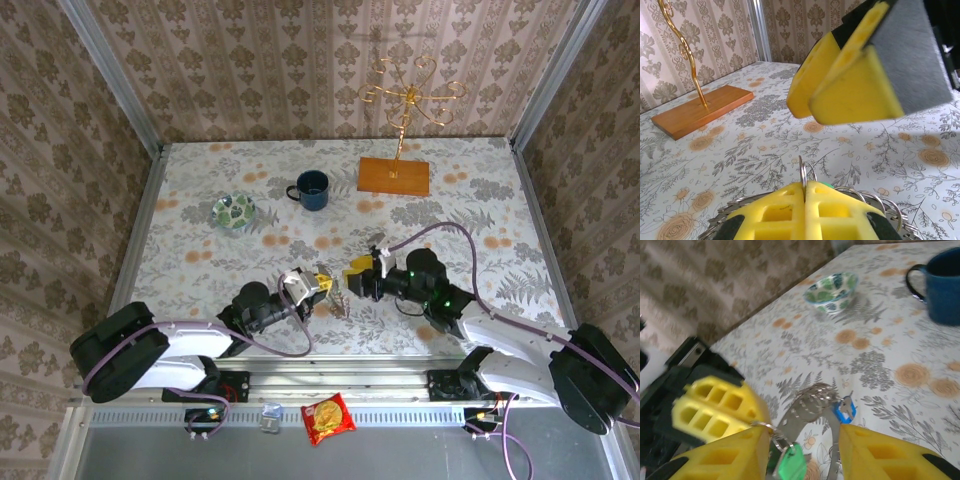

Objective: Put the keys on the keyring

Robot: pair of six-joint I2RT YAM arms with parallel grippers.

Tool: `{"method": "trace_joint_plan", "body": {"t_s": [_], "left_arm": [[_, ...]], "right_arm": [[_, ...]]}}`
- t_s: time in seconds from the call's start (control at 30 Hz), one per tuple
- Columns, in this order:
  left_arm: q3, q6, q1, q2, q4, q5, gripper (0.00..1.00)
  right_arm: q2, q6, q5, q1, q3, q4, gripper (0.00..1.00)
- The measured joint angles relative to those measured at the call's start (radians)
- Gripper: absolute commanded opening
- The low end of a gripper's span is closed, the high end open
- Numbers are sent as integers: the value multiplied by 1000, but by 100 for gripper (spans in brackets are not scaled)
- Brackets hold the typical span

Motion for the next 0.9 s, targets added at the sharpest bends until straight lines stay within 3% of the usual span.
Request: {"method": "trace_joint_plan", "body": {"t_s": [0.27,0.43,0.9], "left_arm": [[-5,0,0,0,5,21,0],[-7,0,1,0,8,26,0],[-19,0,2,-9,16,54,0]], "right_arm": [[121,-266,-208,-11,120,-137,41],[151,-346,-254,-30,138,-152,36],[122,-478,-325,-96,159,-275,36]]}}
